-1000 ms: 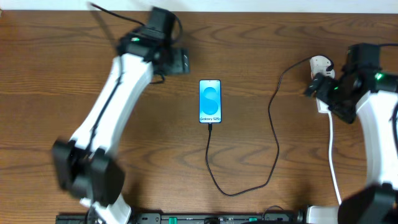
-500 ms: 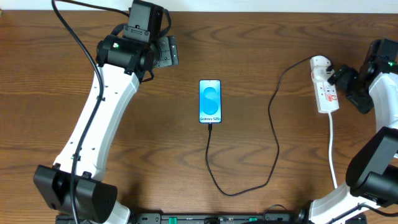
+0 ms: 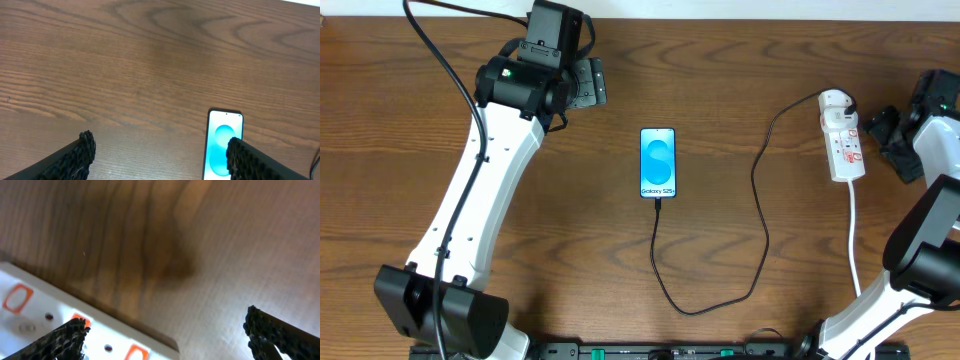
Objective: Plug charger to phone and switch on socket
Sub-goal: 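Move the right gripper over the white power strip's orange switch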
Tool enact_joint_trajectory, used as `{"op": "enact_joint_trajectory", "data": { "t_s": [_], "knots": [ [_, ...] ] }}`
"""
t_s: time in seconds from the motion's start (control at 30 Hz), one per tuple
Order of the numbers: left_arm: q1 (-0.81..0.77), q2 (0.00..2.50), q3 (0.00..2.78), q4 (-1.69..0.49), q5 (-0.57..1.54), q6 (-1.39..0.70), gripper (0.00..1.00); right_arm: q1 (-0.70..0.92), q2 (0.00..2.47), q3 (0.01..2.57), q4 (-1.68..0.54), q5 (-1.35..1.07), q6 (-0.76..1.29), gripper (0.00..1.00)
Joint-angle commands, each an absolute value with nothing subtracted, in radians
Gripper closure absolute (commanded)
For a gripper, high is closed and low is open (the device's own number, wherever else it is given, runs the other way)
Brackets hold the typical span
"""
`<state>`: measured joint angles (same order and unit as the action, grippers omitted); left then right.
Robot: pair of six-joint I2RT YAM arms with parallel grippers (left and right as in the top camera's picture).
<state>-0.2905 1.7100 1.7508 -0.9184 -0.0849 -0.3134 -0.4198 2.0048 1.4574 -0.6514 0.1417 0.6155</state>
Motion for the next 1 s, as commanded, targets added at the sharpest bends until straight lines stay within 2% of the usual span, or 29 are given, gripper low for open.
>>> {"op": "enact_joint_trajectory", "data": {
  "t_s": [0.0, 0.97],
  "knots": [
    [-0.289, 1.718, 1.749, -0.923, -0.102, -0.305, 0.15, -0.429, 2.016, 1.472, -0.616, 0.059, 0.643, 0.01],
    [-0.289, 1.718, 1.749, -0.923, -0.102, -0.305, 0.15, -0.424, 2.080, 1.472, -0.636, -0.056, 0.710, 0.01]
  ]
}}
